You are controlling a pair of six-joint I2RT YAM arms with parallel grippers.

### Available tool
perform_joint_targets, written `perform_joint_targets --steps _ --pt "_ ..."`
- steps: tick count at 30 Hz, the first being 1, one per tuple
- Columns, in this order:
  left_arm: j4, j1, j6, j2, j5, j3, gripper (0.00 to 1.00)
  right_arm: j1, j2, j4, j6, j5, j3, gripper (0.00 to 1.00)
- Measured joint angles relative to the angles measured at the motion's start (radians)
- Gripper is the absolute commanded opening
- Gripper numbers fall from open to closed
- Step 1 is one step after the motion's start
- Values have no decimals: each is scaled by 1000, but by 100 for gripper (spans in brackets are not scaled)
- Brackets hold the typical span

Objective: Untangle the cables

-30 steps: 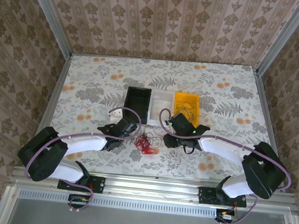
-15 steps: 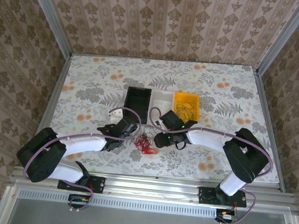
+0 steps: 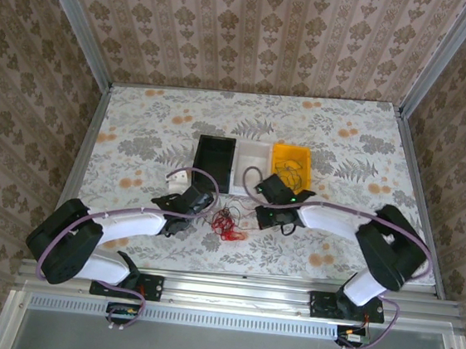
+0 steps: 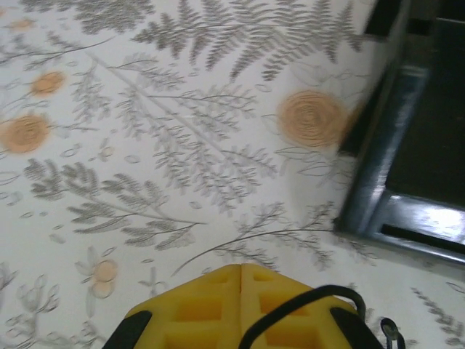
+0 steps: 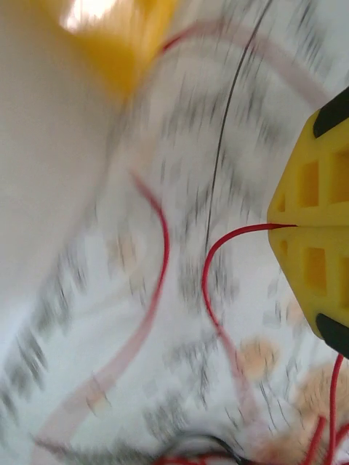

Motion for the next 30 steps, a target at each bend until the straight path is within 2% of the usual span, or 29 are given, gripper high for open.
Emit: perform_joint_targets --steps 8,12,17,19,23,30 --pt "-239 12 -215 0 -71 50 0 -286 -364 -35 277 143 -180 0" --pt "-345 31 -310 3 -89 61 0 -360 -439 -80 352 183 -216 0" --pt "-428 48 -389 3 -95 66 0 -407 -463 -97 377 188 -217 0" --pt "-429 53 -389 3 -94 65 0 -414 -472 -92 367 178 -217 0" --pt "-376 51 -367 3 -79 64 0 -389 -492 -60 288 78 -188 0" --pt "-217 51 -327 -12 -50 14 0 -212 -522 -21 143 -43 76 0"
